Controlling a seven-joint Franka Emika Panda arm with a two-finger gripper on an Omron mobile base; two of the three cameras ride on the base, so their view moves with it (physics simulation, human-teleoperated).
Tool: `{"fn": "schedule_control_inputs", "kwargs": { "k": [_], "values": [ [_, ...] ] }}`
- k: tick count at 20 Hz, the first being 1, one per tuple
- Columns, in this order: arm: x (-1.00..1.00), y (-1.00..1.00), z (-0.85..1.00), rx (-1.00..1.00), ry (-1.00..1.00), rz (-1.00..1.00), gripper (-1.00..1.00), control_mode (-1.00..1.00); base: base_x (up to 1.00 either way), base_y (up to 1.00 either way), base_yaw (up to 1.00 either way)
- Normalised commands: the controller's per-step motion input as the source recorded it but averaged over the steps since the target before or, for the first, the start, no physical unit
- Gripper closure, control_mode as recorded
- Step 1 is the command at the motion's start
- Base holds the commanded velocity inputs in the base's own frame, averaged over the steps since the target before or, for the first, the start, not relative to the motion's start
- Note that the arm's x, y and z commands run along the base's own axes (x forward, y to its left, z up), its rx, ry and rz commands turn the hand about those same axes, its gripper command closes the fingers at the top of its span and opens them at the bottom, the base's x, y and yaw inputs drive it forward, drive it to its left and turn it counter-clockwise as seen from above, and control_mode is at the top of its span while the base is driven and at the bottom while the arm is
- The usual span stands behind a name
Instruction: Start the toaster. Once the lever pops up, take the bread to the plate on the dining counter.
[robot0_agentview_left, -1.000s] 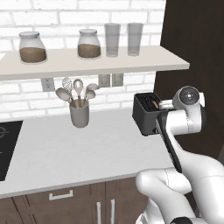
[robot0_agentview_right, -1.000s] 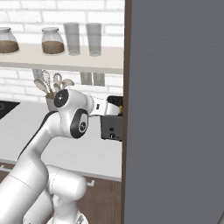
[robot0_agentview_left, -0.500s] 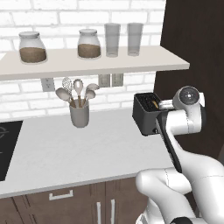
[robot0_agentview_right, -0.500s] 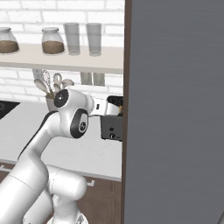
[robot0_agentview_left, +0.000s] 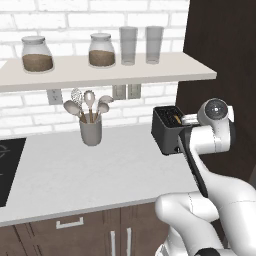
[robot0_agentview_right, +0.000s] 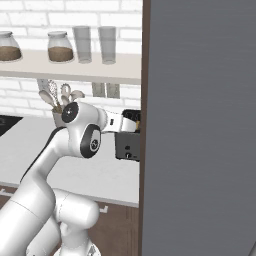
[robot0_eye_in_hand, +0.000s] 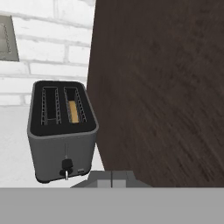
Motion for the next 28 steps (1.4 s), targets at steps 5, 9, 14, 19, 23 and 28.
{"fn": "schedule_control_inputs", "kwargs": {
  "k": [5,9,14,19,23,28],
  "values": [
    [0.00,0.00,0.00,0.00,0.00,0.00,1.00,-1.00,0.00,0.00,0.00],
    [0.00,0.00,0.00,0.00,0.00,0.00,1.00,-1.00,0.00,0.00,0.00],
    [0.00,0.00,0.00,0.00,0.00,0.00,1.00,-1.00,0.00,0.00,0.00],
    [0.00,0.00,0.00,0.00,0.00,0.00,1.00,-1.00,0.00,0.00,0.00],
    [0.00,0.00,0.00,0.00,0.00,0.00,1.00,-1.00,0.00,0.00,0.00],
    [0.00,0.00,0.00,0.00,0.00,0.00,1.00,-1.00,0.00,0.00,0.00]
  ]
}}
